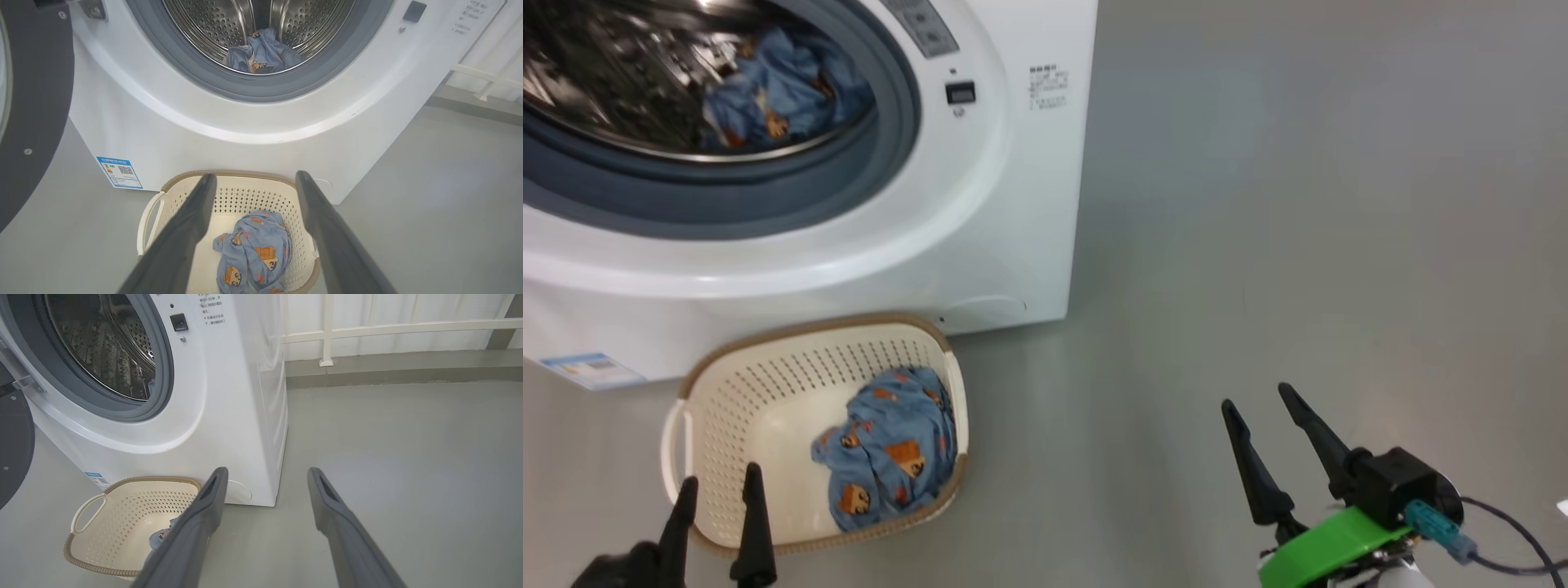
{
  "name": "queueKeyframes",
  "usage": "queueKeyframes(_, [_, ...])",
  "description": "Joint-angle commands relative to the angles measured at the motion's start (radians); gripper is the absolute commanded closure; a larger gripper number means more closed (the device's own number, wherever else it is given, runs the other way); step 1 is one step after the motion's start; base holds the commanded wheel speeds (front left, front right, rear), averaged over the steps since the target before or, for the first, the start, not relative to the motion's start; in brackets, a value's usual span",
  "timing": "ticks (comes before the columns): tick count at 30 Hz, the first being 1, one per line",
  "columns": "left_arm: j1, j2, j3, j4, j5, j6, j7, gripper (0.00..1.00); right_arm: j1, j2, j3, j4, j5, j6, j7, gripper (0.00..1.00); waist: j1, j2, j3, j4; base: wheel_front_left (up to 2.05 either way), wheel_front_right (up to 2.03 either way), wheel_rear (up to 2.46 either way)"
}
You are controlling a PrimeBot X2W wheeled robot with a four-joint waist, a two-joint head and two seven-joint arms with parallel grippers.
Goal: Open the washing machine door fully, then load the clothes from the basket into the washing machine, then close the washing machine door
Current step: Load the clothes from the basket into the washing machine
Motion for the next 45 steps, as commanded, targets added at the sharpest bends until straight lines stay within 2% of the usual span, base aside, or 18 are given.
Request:
queueKeyframes(1, [-0.047, 0.007, 0.040, 0.006, -0.005, -0.009, -0.006, 0.00, -0.042, 0.003, 0.030, -0.024, 0.010, 0.002, -0.005, 0.00, -0.0001, -0.0001, 0.077, -0.025, 0.00, 0.00, 0.00])
queueKeyframes(5, [-0.115, 0.007, 0.058, 0.102, 0.012, -0.029, -0.006, 0.00, -0.068, 0.003, 0.043, -0.033, 0.027, 0.002, -0.005, 0.00, -0.0001, -0.0001, 0.164, -0.049, 0.00, 0.00, 0.00])
queueKeyframes(11, [-0.189, 0.029, 0.054, 0.180, 0.007, -0.036, -0.006, 0.00, -0.097, 0.003, 0.053, -0.047, 0.043, 0.002, -0.005, 0.00, -0.0001, -0.0001, 0.263, -0.070, 0.00, 0.00, 0.00])
queueKeyframes(26, [-0.426, 0.206, -0.074, 0.299, -0.066, -0.037, -0.006, 0.00, -0.188, 0.003, 0.115, -0.109, 0.093, 0.002, -0.005, 0.00, -0.0001, -0.0001, 0.550, -0.133, 0.00, 0.00, 0.00])
queueKeyframes(33, [-0.522, 0.267, -0.125, 0.384, -0.132, -0.037, -0.006, 0.00, -0.219, 0.003, 0.146, -0.123, 0.108, 0.002, -0.005, 0.00, -0.0001, -0.0001, 0.640, -0.150, 0.00, 0.00, 0.00])
queueKeyframes(45, [-0.706, 0.388, -0.305, 0.534, -0.276, -0.037, -0.006, 0.00, -0.244, 0.003, 0.175, -0.127, 0.123, 0.002, -0.005, 0.00, -0.0001, -0.0001, 0.752, -0.163, 0.00, 0.00, 0.00])
